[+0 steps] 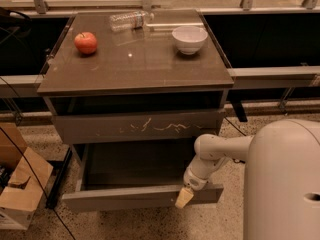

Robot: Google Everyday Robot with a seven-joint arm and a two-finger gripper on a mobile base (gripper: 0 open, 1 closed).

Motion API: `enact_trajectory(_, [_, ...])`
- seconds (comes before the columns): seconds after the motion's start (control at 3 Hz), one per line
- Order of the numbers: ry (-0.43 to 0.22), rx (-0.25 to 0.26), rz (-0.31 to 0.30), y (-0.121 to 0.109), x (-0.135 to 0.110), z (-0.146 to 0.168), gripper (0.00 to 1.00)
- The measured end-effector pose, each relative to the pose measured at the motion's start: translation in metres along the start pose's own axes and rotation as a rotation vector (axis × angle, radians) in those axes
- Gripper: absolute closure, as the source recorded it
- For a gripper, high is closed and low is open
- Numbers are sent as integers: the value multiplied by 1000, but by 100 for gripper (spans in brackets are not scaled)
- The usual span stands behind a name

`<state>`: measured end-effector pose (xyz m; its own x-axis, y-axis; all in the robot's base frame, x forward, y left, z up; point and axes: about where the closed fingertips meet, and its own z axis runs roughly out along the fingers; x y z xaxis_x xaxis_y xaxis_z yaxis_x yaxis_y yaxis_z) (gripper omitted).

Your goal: Open middle drawer

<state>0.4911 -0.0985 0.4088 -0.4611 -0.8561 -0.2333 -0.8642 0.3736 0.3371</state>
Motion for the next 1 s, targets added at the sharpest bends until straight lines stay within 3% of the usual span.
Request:
enact_trajectory(0.33, [27, -19, 0, 15, 5, -3, 65])
enact_trajectory(0.67, [74, -96, 16, 52, 35, 8, 87])
enact_trajectory(1.0, [74, -96, 16, 50, 33, 7, 86])
